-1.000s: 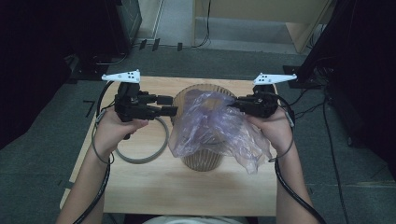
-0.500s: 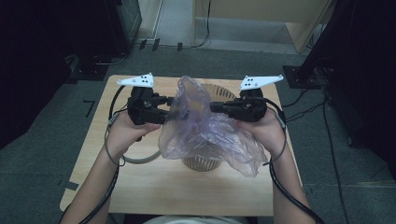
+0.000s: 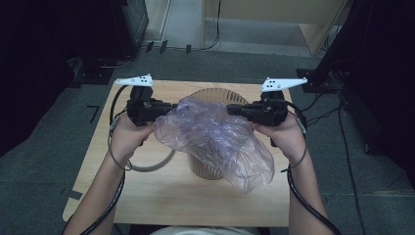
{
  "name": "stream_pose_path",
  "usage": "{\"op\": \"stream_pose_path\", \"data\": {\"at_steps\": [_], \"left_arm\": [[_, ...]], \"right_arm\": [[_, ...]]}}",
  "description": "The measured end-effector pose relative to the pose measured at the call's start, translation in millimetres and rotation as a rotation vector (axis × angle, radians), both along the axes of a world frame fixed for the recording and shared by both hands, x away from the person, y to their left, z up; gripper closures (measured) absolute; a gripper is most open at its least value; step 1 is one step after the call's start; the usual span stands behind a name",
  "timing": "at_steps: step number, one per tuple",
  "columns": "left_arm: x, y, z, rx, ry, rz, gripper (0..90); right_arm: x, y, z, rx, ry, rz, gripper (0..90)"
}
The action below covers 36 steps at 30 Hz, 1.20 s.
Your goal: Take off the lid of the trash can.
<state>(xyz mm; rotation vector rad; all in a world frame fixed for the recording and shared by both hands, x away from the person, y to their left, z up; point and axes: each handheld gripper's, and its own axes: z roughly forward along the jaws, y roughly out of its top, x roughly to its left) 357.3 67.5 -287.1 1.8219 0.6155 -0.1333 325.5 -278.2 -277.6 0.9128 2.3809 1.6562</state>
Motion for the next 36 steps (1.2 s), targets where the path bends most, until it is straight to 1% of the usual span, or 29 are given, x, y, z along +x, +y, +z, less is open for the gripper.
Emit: {"op": "stream_pose_path", "data": {"at_steps": [2,3,7,9,13,17,18,19,21,25,27,28,29,30,32,33,34,36], "left_arm": [[3.9,3.0,-3.1,-0.009,0.014,0.004,90.0],[5.0,4.2,-4.0,-0.007,0.017,0.009,90.0],[9.6,8.3,-8.0,-0.012,0.029,0.023,90.0],[11.3,10.4,-9.3,-0.01,0.029,0.032,90.0],[13.7,12.9,-11.0,-0.013,0.036,0.032,90.0],[16.7,15.4,-13.3,-0.012,0.034,0.051,89.9],[21.5,18.3,-18.2,-0.022,0.05,0.062,89.9],[22.9,18.7,-20.0,-0.026,0.054,0.062,89.9],[25.0,19.3,-22.7,-0.048,0.059,0.063,90.0],[26.7,19.0,-22.5,-0.044,0.048,0.064,90.0],[27.2,18.6,-21.7,-0.04,0.046,0.062,90.0],[27.3,19.1,-21.1,-0.038,0.045,0.072,90.0],[27.7,19.9,-20.9,-0.036,0.045,0.071,90.0],[28.0,21.1,-21.0,-0.035,0.047,0.073,90.0],[28.5,21.7,-21.7,-0.029,0.055,0.068,90.0],[29.1,21.5,-21.7,-0.03,0.073,0.053,89.4],[28.9,21.1,-21.0,-0.025,0.08,0.056,85.2],[27.9,23.0,-19.7,-0.03,0.057,0.065,74.7]], "right_arm": [[1.2,-4.5,-0.3,-0.002,-0.003,-0.015,90.0],[2.0,-7.3,-0.8,-0.003,0.0,-0.026,90.0],[5.3,-15.3,-3.4,0.011,0.012,-0.045,90.0],[7.3,-18.9,-5.1,0.018,0.016,-0.057,90.0],[10.3,-23.8,-7.8,0.027,0.017,-0.069,90.0],[11.3,-25.3,-8.8,0.027,0.014,-0.075,90.0],[12.3,-26.7,-9.9,0.033,0.009,-0.084,90.0],[12.8,-27.1,-10.3,0.038,0.009,-0.084,90.0],[14.2,-26.9,-11.7,0.046,0.002,-0.086,90.0],[19.8,-23.9,-17.9,0.066,-0.012,-0.1,90.0],[23.4,-22.0,-21.6,0.073,-0.008,-0.102,90.0],[24.7,-21.6,-22.8,0.074,-0.009,-0.103,90.0],[26.0,-21.6,-24.4,0.068,-0.007,-0.111,90.0],[27.0,-22.1,-25.3,0.067,-0.008,-0.117,89.0],[29.0,-24.4,-27.6,0.066,-0.003,-0.14,79.6],[29.3,-25.2,-28.0,0.067,0.0,-0.139,76.8],[28.1,-25.8,-27.2,0.068,-0.004,-0.135,73.8],[24.6,-26.1,-22.9,0.066,-0.035,-0.121,66.0]]}}
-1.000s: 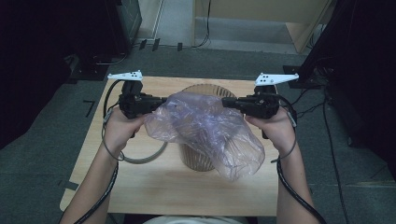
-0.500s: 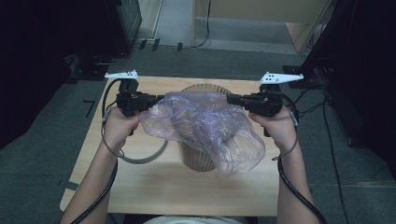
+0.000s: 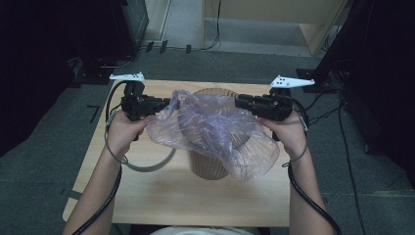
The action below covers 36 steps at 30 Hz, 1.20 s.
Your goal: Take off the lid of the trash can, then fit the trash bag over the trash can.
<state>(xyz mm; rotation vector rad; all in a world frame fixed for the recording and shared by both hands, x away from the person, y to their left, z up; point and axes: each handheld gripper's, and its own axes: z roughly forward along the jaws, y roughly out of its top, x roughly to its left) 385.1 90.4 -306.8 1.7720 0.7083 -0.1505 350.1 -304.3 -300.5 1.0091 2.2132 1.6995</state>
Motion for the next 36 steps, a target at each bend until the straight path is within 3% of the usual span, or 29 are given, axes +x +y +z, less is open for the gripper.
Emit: {"op": "stream_pose_path", "data": {"at_steps": [3,6,9,16,20,25,31,36], "left_arm": [[-1.5,3.3,2.6,0.02,-0.007,0.004,67.2],[-3.0,10.6,6.3,0.025,-0.003,0.005,63.0],[-5.1,15.3,11.4,0.021,0.003,-0.003,58.5],[-17.4,28.6,26.3,0.062,-0.064,-0.02,50.7],[-20.0,36.5,28.4,0.055,-0.06,-0.022,49.5],[-23.0,32.5,28.7,0.079,-0.068,-0.044,49.8],[-29.6,45.4,36.4,0.049,-0.066,-0.044,48.7],[-39.5,58.6,47.9,0.037,-0.096,-0.039,45.6]], "right_arm": [[-6.3,-2.4,8.8,0.001,-0.045,0.002,58.8],[-11.2,-8.5,15.9,0.026,-0.034,0.019,57.5],[-15.4,-11.5,18.5,0.005,-0.037,0.04,55.9],[-27.5,-15.0,28.1,0.004,-0.045,0.066,51.5],[-40.0,-15.1,31.6,0.019,-0.04,0.089,49.3],[-54.4,-10.8,32.1,0.021,-0.036,0.133,45.2],[-63.7,-6.0,33.5,0.005,-0.043,0.138,45.3],[-66.2,5.8,27.3,-0.002,-0.011,0.185,40.6]]}}
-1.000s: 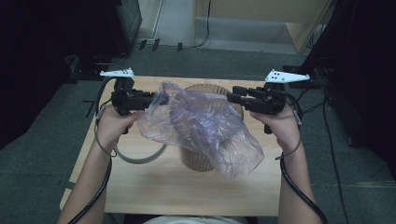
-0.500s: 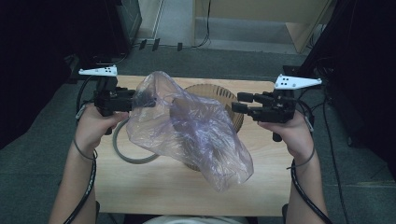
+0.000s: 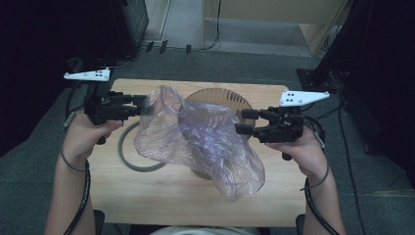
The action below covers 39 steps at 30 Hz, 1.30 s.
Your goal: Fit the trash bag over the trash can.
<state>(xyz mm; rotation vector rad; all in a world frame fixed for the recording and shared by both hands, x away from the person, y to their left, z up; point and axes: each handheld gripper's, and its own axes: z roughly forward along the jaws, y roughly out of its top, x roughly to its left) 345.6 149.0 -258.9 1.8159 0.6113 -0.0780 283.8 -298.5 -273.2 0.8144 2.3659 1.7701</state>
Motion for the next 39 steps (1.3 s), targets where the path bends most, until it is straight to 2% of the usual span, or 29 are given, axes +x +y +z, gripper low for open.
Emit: {"op": "stream_pose_path", "data": {"at_steps": [3,4,8,10,14,16,17,19,23,25,27,30,35,37,39], "left_arm": [[-4.7,5.9,4.9,-0.035,-0.001,-0.013,45.0],[-6.6,5.4,5.9,-0.028,-0.006,-0.016,44.4],[-6.9,-4.2,4.3,-0.019,-0.003,-0.051,42.3],[-6.2,-10.0,2.4,-0.01,0.001,-0.057,41.8],[-2.7,-34.3,-7.2,0.028,0.029,-0.105,41.8],[-2.8,-43.9,-10.8,0.056,0.042,-0.116,45.4],[-3.0,-47.5,-12.0,0.081,0.037,-0.115,51.2],[-3.1,-52.4,-14.0,0.117,0.033,-0.107,62.7],[-0.5,-54.0,-17.3,0.156,0.041,-0.081,74.9],[1.9,-52.0,-18.8,0.145,0.046,-0.059,79.0],[6.7,-48.0,-21.1,0.128,0.054,-0.035,82.5],[11.4,-47.2,-25.7,0.127,0.058,-0.013,85.2],[18.6,-50.7,-34.1,0.12,0.072,-0.003,89.7],[20.2,-51.9,-35.9,0.118,0.062,0.014,89.8],[20.7,-53.6,-36.4,0.124,0.033,0.049,89.8]], "right_arm": [[-0.5,9.8,-4.6,-0.032,0.023,0.028,40.3],[-0.6,11.8,-5.7,-0.043,0.028,0.034,42.1],[0.5,19.8,-12.7,-0.093,0.057,0.049,53.8],[2.8,22.8,-16.9,-0.113,0.079,0.042,64.6],[3.4,25.5,-18.9,-0.15,0.068,0.045,81.0],[3.4,25.3,-19.3,-0.171,0.059,0.042,85.6],[3.9,23.8,-19.2,-0.176,0.055,0.031,86.9],[5.6,19.0,-18.5,-0.168,0.056,0.013,88.3],[9.0,5.0,-17.3,-0.155,0.05,-0.037,88.7],[11.2,-2.9,-16.5,-0.142,0.049,-0.067,89.0],[13.7,-10.0,-16.3,-0.127,0.049,-0.096,89.4],[17.9,-18.3,-17.5,-0.113,0.046,-0.131,89.5],[25.5,-25.4,-22.0,-0.092,0.038,-0.167,90.0],[28.2,-27.1,-23.6,-0.087,0.039,-0.176,90.0],[31.3,-28.5,-25.3,-0.087,0.048,-0.198,90.0]]}}
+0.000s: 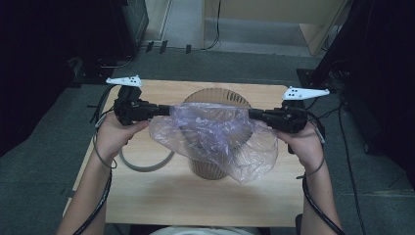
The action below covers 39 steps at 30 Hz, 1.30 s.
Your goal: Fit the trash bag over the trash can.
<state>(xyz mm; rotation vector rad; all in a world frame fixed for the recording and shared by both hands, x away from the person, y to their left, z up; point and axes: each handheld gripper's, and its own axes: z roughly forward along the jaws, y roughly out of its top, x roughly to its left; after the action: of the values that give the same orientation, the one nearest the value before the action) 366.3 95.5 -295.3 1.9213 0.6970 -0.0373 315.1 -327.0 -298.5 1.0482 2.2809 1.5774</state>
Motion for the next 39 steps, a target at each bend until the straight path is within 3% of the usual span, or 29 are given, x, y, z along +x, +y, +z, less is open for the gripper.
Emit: {"op": "stream_pose_path", "data": {"at_steps": [2,8,17,20,22,25,29,34,39], "left_arm": [[2.2,-2.1,-1.8,0.014,-0.012,0.021,89.8],[11.8,-4.7,-8.7,-0.013,-0.021,0.042,89.9],[23.8,-7.8,-22.5,-0.017,0.007,0.059,89.8],[24.9,-8.4,-23.1,-0.023,0.007,0.057,89.2],[25.5,-7.7,-22.5,-0.036,0.004,0.055,87.6],[26.2,-4.6,-20.0,-0.06,0.021,0.031,78.7],[22.3,0.3,-10.7,-0.076,0.035,0.002,73.4],[13.0,2.9,2.4,-0.07,-0.01,-0.016,64.0],[7.7,8.7,12.4,-0.098,-0.016,-0.027,56.4]], "right_arm": [[3.1,-2.6,-1.2,0.013,-0.003,-0.014,90.0],[11.4,-5.4,-3.3,0.027,-0.035,-0.04,90.0],[18.4,-7.5,-7.7,0.018,-0.089,-0.088,89.5],[19.9,-7.5,-9.3,0.001,-0.101,-0.102,85.3],[21.3,-9.2,-10.2,0.003,-0.101,-0.112,77.5],[21.9,-13.0,-9.6,0.038,-0.083,-0.111,70.9],[14.4,-14.6,1.2,0.032,-0.102,-0.087,65.5],[5.4,-19.0,13.6,0.079,-0.117,-0.054,58.7],[-0.9,-21.3,22.3,0.109,-0.122,-0.03,55.2]]}}
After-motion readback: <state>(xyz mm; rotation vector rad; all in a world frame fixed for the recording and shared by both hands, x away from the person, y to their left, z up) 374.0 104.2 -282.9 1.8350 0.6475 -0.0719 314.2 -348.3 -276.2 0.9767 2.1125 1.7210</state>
